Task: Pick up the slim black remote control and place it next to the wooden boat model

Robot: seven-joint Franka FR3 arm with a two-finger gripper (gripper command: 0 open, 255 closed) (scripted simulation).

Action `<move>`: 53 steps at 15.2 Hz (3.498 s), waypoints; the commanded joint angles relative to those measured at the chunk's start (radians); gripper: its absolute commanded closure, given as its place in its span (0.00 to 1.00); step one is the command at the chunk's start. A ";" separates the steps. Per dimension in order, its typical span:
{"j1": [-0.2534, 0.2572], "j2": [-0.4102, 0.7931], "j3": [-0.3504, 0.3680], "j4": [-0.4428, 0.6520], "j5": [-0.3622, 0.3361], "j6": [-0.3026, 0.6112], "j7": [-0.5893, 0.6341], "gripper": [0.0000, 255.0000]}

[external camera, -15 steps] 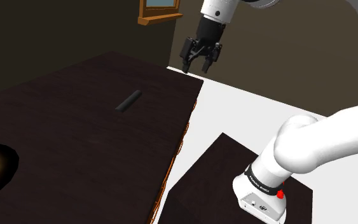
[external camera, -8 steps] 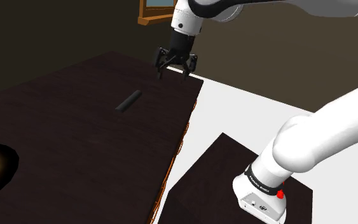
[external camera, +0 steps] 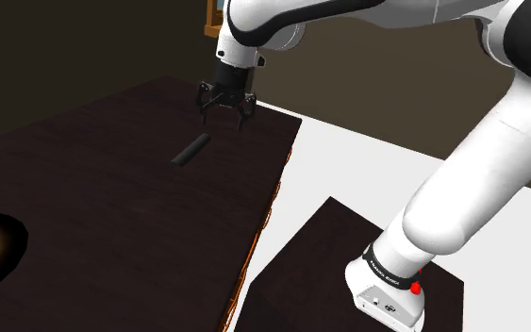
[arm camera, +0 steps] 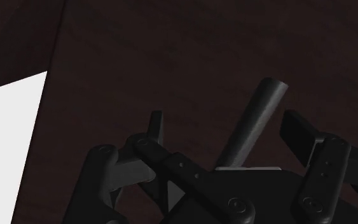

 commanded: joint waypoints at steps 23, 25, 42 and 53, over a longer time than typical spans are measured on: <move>0.044 0.529 -0.050 0.327 -0.041 0.167 0.384 0.00; 0.044 0.529 -0.050 0.327 -0.041 0.167 0.384 0.00; 0.041 0.496 -0.047 0.347 -0.038 0.115 0.391 1.00; 0.037 0.438 -0.043 0.413 -0.034 -0.007 0.408 1.00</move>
